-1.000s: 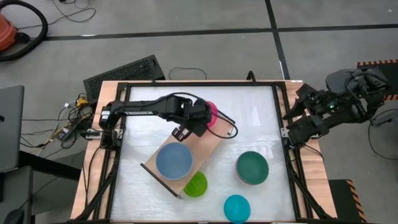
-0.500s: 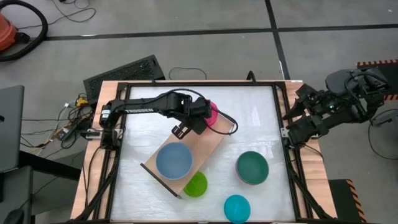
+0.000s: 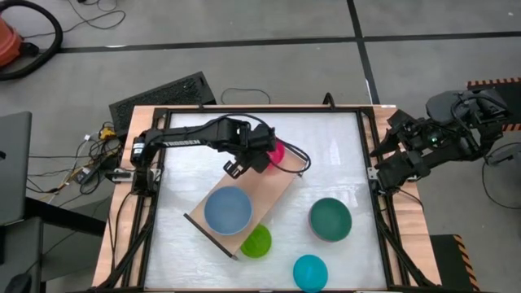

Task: Place and stack bowls onto a shelf
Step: Stack the pink bowl onto the orange bowl on the shelf, then stack the light blue bowl onto the pink bowl on the shelf

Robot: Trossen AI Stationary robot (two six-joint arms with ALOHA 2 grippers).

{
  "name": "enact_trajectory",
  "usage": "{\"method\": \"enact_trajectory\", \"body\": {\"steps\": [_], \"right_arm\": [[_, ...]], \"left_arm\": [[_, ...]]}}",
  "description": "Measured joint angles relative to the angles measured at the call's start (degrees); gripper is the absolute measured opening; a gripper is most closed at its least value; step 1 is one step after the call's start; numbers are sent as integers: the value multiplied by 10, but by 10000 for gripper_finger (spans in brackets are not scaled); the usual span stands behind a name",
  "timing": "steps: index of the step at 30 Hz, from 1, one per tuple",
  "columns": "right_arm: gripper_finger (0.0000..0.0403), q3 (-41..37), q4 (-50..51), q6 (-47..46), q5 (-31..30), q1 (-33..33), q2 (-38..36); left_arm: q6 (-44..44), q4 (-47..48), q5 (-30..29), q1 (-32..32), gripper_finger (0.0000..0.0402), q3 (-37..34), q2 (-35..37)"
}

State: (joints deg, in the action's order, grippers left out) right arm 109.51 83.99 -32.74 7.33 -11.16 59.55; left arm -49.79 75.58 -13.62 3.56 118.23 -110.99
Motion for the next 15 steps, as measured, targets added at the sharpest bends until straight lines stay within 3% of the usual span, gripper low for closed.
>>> {"method": "enact_trajectory", "body": {"steps": [6,10,13,15], "right_arm": [[246,-12,-3,-2,-1,0,16],[246,-43,-7,-3,-1,-8,49],[246,-74,-7,-3,0,-32,81],[246,-94,-14,-5,3,-53,102]], "left_arm": [[16,9,-29,-20,153,71,13],[20,28,-102,-46,154,161,28],[19,-26,-173,-66,154,138,79],[19,-45,-184,-77,154,125,114]]}}
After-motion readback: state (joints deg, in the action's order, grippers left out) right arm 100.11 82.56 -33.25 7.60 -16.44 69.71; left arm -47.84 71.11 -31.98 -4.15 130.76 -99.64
